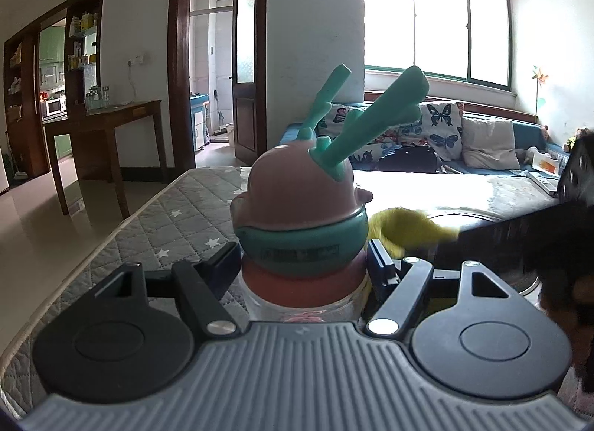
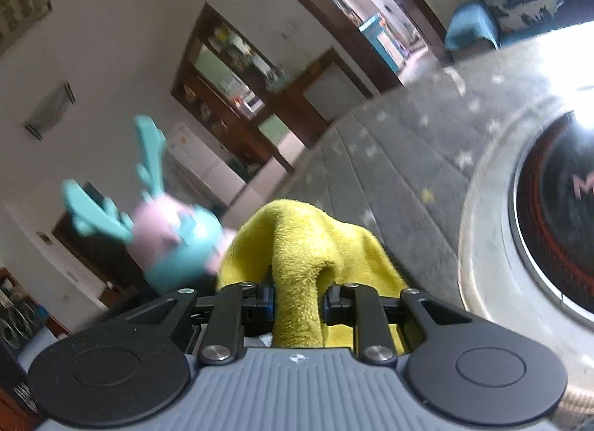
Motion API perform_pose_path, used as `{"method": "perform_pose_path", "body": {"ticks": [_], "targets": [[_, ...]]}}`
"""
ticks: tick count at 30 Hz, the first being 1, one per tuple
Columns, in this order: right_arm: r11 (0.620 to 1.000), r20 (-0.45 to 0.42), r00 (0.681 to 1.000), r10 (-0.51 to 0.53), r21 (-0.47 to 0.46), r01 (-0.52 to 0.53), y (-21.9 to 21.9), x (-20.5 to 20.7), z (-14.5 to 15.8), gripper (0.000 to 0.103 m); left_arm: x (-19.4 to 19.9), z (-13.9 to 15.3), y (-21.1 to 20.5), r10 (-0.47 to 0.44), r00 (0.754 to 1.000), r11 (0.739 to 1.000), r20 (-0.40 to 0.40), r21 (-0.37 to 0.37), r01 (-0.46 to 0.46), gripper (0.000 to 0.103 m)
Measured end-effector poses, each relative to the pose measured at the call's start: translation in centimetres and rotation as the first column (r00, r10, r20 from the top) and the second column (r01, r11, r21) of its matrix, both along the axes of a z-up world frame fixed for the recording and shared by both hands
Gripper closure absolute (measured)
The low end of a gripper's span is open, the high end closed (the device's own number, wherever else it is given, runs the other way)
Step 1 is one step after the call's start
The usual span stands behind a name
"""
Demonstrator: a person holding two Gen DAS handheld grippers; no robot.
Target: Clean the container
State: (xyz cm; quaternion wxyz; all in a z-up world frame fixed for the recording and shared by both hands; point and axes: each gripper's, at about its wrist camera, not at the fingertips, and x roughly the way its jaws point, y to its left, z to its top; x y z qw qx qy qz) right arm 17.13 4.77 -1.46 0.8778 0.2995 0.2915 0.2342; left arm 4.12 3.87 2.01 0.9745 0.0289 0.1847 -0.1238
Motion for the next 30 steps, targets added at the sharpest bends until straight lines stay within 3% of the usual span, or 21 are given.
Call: {"method": "perform_pose_path", "body": {"ticks": [7, 12, 30], "targets": [[0.993, 0.094, 0.996, 0.005, 0.12, -0.016, -0.2, 1.6, 3.6, 0.082, -0.1, 0.0, -0.1, -0.017, 1.0, 1.0, 0.009, 0.014, 0.016, 0.031], [0.99, 0.106, 0.994, 0.02, 0.137, -0.034, 0.9, 3.5, 4.2, 0.082, 0.0, -0.2, 0.3, -0.022, 1.0, 1.0, 0.011, 0.013, 0.022, 0.031], [0.991, -0.113, 0.994, 0.009, 0.137, 0.007, 1.6, 6.4, -2.8, 0.082, -0.4, -0.3, 0.9, -0.034, 0.999, 0.999, 0.016, 0.006, 0.034, 0.031]]}}
